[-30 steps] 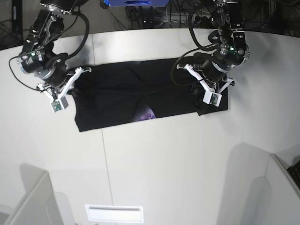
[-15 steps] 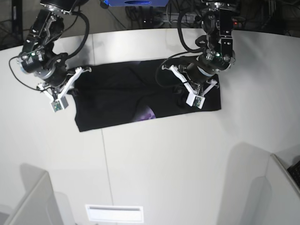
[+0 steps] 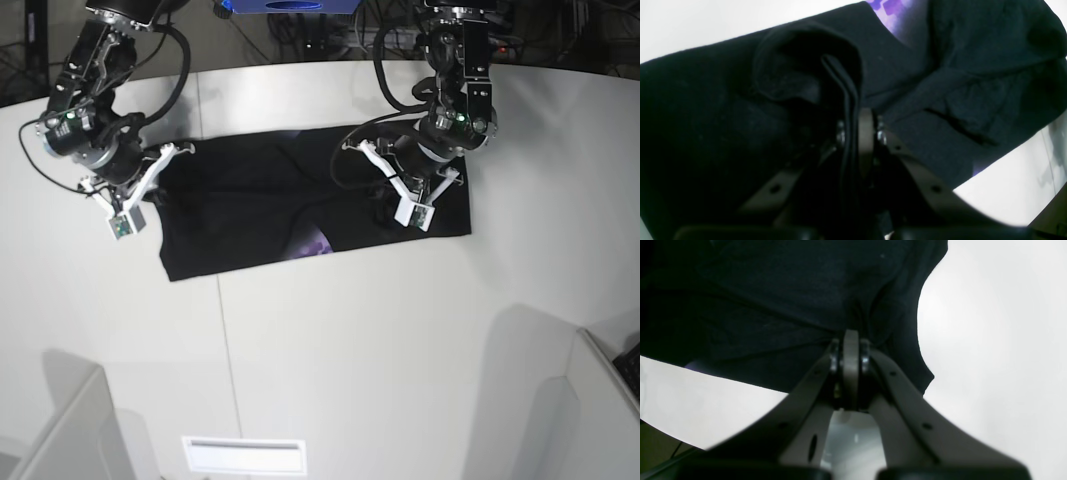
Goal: Fold the T-shirt properly
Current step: 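Grasp the strip's end with the left gripper and fold it toward the right gripper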
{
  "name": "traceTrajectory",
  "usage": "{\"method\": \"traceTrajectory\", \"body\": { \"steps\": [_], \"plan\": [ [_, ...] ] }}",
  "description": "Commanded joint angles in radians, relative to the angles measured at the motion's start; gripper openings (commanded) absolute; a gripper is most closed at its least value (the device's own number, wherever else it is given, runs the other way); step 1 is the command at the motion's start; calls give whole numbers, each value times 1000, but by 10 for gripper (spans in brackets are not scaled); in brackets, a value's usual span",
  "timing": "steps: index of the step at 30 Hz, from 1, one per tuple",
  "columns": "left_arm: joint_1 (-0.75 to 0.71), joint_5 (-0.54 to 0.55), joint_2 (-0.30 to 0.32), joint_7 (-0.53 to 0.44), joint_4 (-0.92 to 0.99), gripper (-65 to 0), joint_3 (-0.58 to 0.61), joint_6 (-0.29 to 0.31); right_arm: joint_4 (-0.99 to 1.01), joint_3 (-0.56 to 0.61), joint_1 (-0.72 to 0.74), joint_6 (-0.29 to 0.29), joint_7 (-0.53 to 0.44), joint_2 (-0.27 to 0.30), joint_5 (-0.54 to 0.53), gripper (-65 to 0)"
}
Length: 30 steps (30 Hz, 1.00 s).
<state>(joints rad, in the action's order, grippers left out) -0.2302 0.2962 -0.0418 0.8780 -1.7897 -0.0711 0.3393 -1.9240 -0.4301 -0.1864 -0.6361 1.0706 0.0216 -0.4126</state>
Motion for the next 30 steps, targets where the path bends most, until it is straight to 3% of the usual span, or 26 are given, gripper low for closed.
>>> {"method": "traceTrajectory", "body": {
  "steps": [1,30],
  "plan": [
    [10,18,-2,-26,-19,-650,1,4,-13,-3,12,6,-20,8,-15,-650],
    [35,18,0,-23,-15,-650,6,4,-13,0,14,8,-20,8,-15,-650]
  ]
}}
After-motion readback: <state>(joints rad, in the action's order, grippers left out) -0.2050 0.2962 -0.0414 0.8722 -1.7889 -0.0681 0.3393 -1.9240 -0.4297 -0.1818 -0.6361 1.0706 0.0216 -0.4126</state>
